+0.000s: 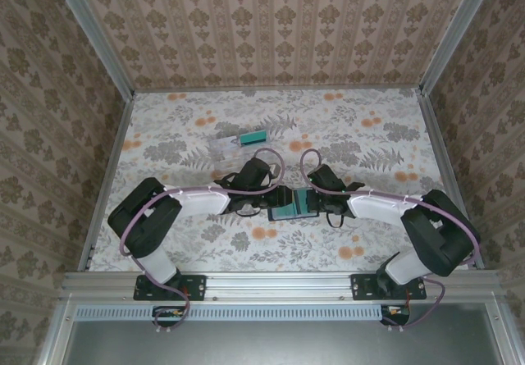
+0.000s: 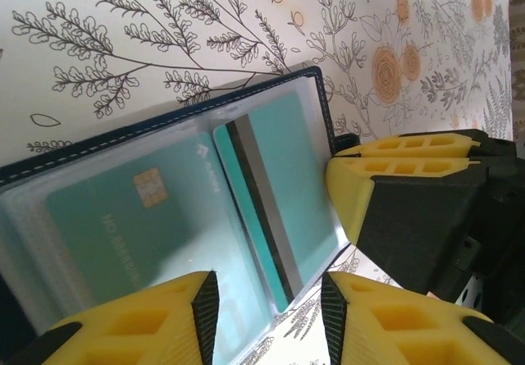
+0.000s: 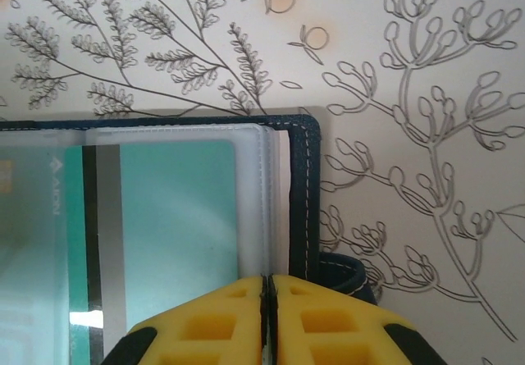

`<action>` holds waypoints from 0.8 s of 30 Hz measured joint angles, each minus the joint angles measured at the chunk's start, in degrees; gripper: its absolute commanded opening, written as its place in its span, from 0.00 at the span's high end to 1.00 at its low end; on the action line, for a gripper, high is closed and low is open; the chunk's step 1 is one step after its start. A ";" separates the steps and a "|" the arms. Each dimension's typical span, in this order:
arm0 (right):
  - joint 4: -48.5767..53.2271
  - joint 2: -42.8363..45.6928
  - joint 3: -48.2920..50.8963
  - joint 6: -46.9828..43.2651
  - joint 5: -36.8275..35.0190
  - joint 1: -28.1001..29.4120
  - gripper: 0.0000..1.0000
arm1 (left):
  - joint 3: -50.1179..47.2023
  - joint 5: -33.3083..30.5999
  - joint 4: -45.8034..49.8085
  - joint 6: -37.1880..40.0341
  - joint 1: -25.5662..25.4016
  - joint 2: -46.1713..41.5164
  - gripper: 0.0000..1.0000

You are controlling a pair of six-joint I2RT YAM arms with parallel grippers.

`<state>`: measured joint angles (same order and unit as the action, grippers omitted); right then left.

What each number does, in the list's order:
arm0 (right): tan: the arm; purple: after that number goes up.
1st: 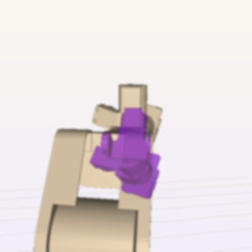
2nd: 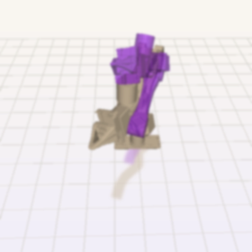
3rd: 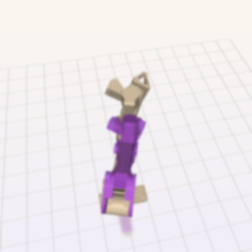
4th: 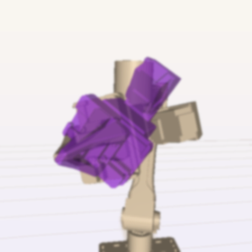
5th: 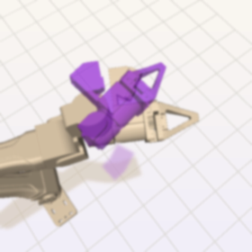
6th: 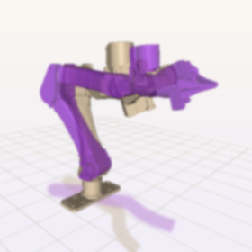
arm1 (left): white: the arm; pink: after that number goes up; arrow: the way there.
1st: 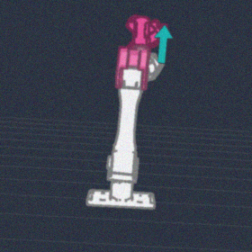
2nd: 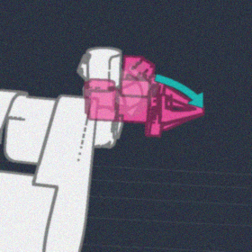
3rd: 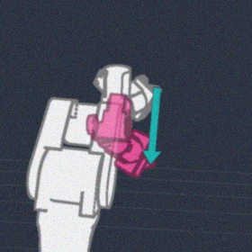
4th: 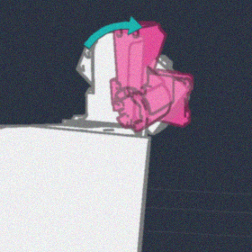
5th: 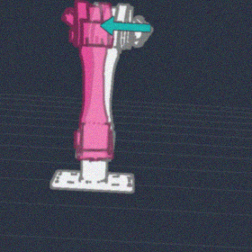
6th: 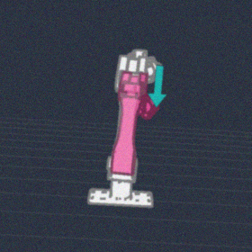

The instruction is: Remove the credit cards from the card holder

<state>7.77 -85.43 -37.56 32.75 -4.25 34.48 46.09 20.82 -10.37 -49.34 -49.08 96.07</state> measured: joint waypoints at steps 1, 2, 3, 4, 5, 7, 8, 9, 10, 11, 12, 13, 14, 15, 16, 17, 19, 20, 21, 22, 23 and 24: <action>-0.44 -0.20 0.00 0.04 0.26 0.00 0.88 | 0.00 0.11 -0.22 -0.22 0.00 0.11 0.60; -0.92 -0.28 0.00 0.07 0.63 0.00 0.88 | 0.00 0.20 -0.44 -0.44 0.00 0.35 0.60; -1.16 -0.37 0.00 0.07 0.90 0.00 0.88 | 0.00 0.26 -0.61 -0.61 0.00 0.61 0.60; -1.44 -0.46 0.00 0.07 1.31 0.00 0.88 | 0.00 0.37 -0.81 -0.85 0.00 1.09 0.60; -1.62 -0.48 0.00 0.09 1.64 0.00 0.88 | 0.00 0.44 -1.01 -1.16 0.00 1.57 0.60; -1.79 -0.52 0.00 0.11 2.03 0.00 0.88 | 0.00 0.63 -1.53 -1.73 0.00 2.64 0.61; -1.81 -0.52 0.00 0.22 2.19 0.00 0.88 | 0.00 0.70 -1.68 -2.08 0.00 3.10 0.61; -1.81 -0.52 0.00 0.26 2.23 0.00 0.88 | 0.00 0.85 -1.99 -2.36 0.00 3.37 0.61; -1.84 -0.52 0.02 0.28 2.27 0.00 0.88 | 0.02 0.98 -2.21 -2.56 0.00 3.45 0.61; -1.84 -0.52 0.02 0.28 2.36 0.00 0.88 | 0.02 1.05 -2.45 -2.84 0.00 3.54 0.62; -1.86 -0.52 0.02 0.28 2.38 0.00 0.88 | 0.07 1.07 -2.56 -3.08 -0.02 3.63 0.62; -1.92 -0.52 0.07 0.28 2.40 0.00 0.88 | 0.07 1.07 -2.64 -3.30 -0.02 3.72 0.63; -1.99 -0.52 0.09 0.28 2.40 0.00 0.88 | 0.07 1.07 -2.71 -3.50 -0.02 3.78 0.63; -2.03 -0.52 0.13 0.31 2.43 0.00 0.88 | 0.09 1.07 -2.75 -3.63 -0.02 3.87 0.63; -2.05 -0.52 0.13 0.31 2.43 0.00 0.88 | 0.17 1.07 -2.75 -3.72 -0.02 3.96 0.63; -2.14 -0.52 0.17 0.33 2.43 0.00 0.88 | 0.24 1.14 -2.80 -3.82 -0.04 4.07 0.63; -2.27 -0.52 0.22 0.48 2.54 0.00 0.88 | 0.50 1.27 -2.73 -3.87 -0.07 4.31 0.63; -2.36 -0.52 0.26 0.48 2.58 0.00 0.88 | 0.68 1.29 -2.69 -3.91 -0.13 4.42 0.64; -2.43 -0.52 0.28 0.50 2.60 0.00 0.88 | 0.83 1.29 -2.51 -4.00 -0.15 4.50 0.64; -2.45 -0.52 0.28 0.50 2.60 0.00 0.88 | 0.94 1.29 -2.43 -4.04 -0.24 4.57 0.64; -2.47 -0.52 0.28 0.52 2.62 0.00 0.88 | 1.01 1.29 -2.45 -4.04 -0.33 4.63 0.64; -2.49 -0.52 0.28 0.52 2.62 0.02 0.87 | 1.11 1.29 -2.43 -4.04 -0.39 4.76 0.64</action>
<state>5.28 -85.95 -37.28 33.28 -1.63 34.50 47.20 22.11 -12.80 -53.39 -49.47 100.84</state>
